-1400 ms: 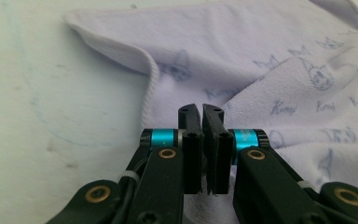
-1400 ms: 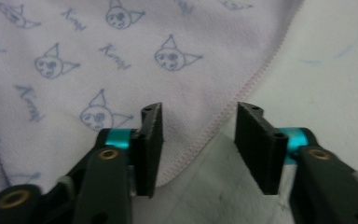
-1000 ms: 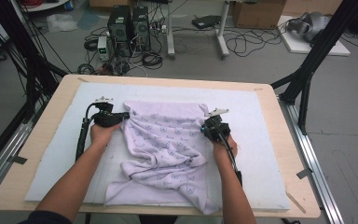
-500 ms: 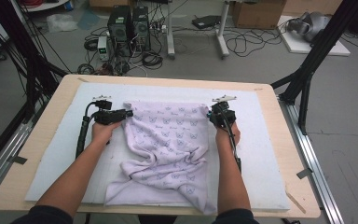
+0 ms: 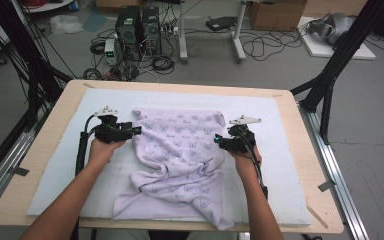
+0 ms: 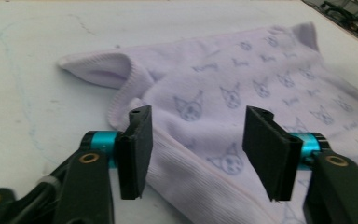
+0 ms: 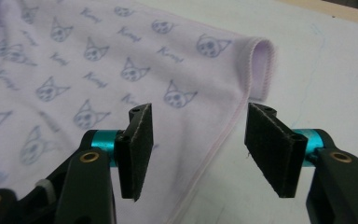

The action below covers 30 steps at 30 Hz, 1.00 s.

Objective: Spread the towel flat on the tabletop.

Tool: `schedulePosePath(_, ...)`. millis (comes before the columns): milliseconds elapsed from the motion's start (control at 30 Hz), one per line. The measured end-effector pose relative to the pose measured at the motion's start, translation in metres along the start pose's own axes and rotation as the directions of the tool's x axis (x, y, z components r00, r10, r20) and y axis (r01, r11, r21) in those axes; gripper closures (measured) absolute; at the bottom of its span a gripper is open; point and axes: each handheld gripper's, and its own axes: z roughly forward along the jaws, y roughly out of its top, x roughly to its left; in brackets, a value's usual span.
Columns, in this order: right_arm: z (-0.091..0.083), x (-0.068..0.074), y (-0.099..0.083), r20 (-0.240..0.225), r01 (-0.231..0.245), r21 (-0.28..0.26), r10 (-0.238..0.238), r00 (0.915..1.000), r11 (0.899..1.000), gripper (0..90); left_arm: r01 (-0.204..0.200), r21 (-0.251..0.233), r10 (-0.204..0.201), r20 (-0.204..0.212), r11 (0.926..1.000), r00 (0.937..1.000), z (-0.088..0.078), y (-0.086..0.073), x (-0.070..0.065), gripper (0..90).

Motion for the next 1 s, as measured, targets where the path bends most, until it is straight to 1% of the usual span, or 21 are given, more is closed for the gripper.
schedulePosePath(67, -0.004, 0.003, -0.003, -0.007, 0.005, -0.017, -0.005, 1.0000, 1.000, 42.5, -0.020, 0.013, 0.020, 0.045, 0.9997, 0.9988, -0.001, -0.005, -0.008, 50.6)
schedulePosePath(100, -0.007, 0.005, -0.005, -0.011, 0.011, -0.018, -0.011, 0.9999, 1.000, 42.4, -0.035, 0.036, 0.033, 0.061, 0.9987, 0.9976, 0.000, -0.007, -0.013, 52.2)
schedulePosePath(133, -0.009, 0.008, -0.007, -0.013, 0.017, -0.019, -0.018, 0.9998, 1.000, 42.4, -0.052, 0.064, 0.047, 0.075, 0.9966, 0.9961, 0.001, -0.008, -0.018, 52.1)
schedulePosePath(200, -0.013, 0.011, -0.012, -0.018, 0.028, -0.022, -0.028, 0.9994, 0.999, 42.3, -0.070, 0.080, 0.063, 0.089, 0.9943, 0.9940, 0.003, -0.012, -0.026, 52.0)
schedulePosePath(300, -0.018, 0.016, -0.023, -0.019, 0.024, -0.034, -0.025, 0.9995, 0.999, 42.0, -0.091, 0.133, 0.083, 0.069, 0.9869, 0.9942, 0.009, -0.019, -0.037, 48.4)
schedulePosePath(333, -0.018, 0.017, -0.028, -0.025, 0.028, -0.021, -0.028, 0.9993, 0.999, 42.1, -0.100, 0.157, 0.092, 0.057, 0.9826, 0.9941, 0.011, -0.022, -0.039, 42.7)
schedulePosePath(400, -0.019, 0.017, -0.030, -0.024, 0.032, -0.018, -0.033, 0.9992, 0.999, 42.0, -0.141, 0.198, 0.138, 0.026, 0.9700, 0.9900, 0.014, -0.027, -0.043, 41.3)
schedulePosePath(433, -0.019, 0.017, -0.030, -0.026, 0.025, -0.021, -0.026, 0.9993, 0.999, 41.9, -0.156, 0.197, 0.156, 0.016, 0.9680, 0.9876, 0.014, -0.029, -0.045, 41.8)
schedulePosePath(467, -0.020, 0.017, -0.030, -0.026, 0.024, -0.023, -0.025, 0.9993, 0.999, 41.8, -0.175, 0.195, 0.179, 0.002, 0.9650, 0.9839, 0.013, -0.030, -0.046, 47.3)
schedulePosePath(533, -0.020, 0.017, -0.030, -0.029, 0.024, -0.026, -0.025, 0.9993, 0.999, 41.6, -0.242, 0.212, 0.254, -0.031, 0.9467, 0.9666, 0.011, -0.031, -0.048, 70.6)
schedulePosePath(567, -0.020, 0.017, -0.031, -0.030, 0.019, -0.024, -0.019, 0.9994, 1.000, 41.4, -0.224, 0.200, 0.235, -0.035, 0.9539, 0.9714, 0.006, -0.031, -0.043, 79.8)
schedulePosePath(600, -0.020, 0.017, -0.031, -0.030, 0.023, -0.025, -0.024, 0.9992, 0.999, 41.4, -0.224, 0.200, 0.235, -0.035, 0.9539, 0.9714, 0.006, -0.031, -0.043, 84.0)
schedulePosePath(633, -0.020, 0.017, -0.031, -0.029, 0.026, -0.026, -0.027, 0.9992, 0.999, 41.4, -0.206, 0.177, 0.217, -0.048, 0.9624, 0.9749, 0.000, -0.030, -0.035, 87.6)
schedulePosePath(667, -0.020, 0.017, -0.031, -0.031, 0.025, -0.025, -0.026, 0.9992, 0.999, 41.4, -0.206, 0.177, 0.217, -0.048, 0.9624, 0.9749, 0.000, -0.030, -0.035, 87.7)
schedulePosePath(733, -0.019, 0.017, -0.031, -0.031, 0.021, -0.023, -0.022, 0.9993, 1.000, 41.4, -0.158, 0.140, 0.169, -0.070, 0.9775, 0.9831, -0.011, -0.031, -0.021, 88.1)
schedulePosePath(767, -0.018, 0.017, -0.031, -0.029, 0.022, -0.021, -0.023, 0.9993, 1.000, 41.4, -0.158, 0.140, 0.169, -0.070, 0.9775, 0.9831, -0.011, -0.031, -0.021, 88.2)
schedulePosePath(800, -0.018, 0.017, -0.031, -0.030, 0.023, -0.021, -0.023, 0.9993, 1.000, 41.5, -0.129, 0.117, 0.139, -0.080, 0.9847, 0.9870, -0.018, -0.033, -0.011, 88.4)
schedulePosePath(833, -0.018, 0.017, -0.031, -0.030, 0.023, -0.019, -0.024, 0.9993, 1.000, 41.4, -0.129, 0.117, 0.139, -0.080, 0.9847, 0.9870, -0.018, -0.033, -0.011, 88.4)
schedulePosePath(867, -0.018, 0.017, -0.031, -0.027, 0.024, -0.019, -0.025, 0.9993, 1.000, 41.4, -0.091, 0.093, 0.100, -0.099, 0.9915, 0.9901, -0.027, -0.034, -0.001, 88.5)
schedulePosePath(933, -0.017, 0.018, -0.031, -0.027, 0.020, -0.018, -0.021, 0.9994, 1.000, 41.4, -0.079, 0.086, 0.088, -0.111, 0.9932, 0.9899, -0.031, -0.035, 0.004, 88.6)
schedulePosePath(1000, -0.017, 0.017, -0.031, -0.025, 0.020, -0.017, -0.020, 0.9995, 1.000, 41.5, -0.046, 0.067, 0.056, -0.155, 0.9967, 0.9864, -0.041, -0.037, 0.021, 88.8)
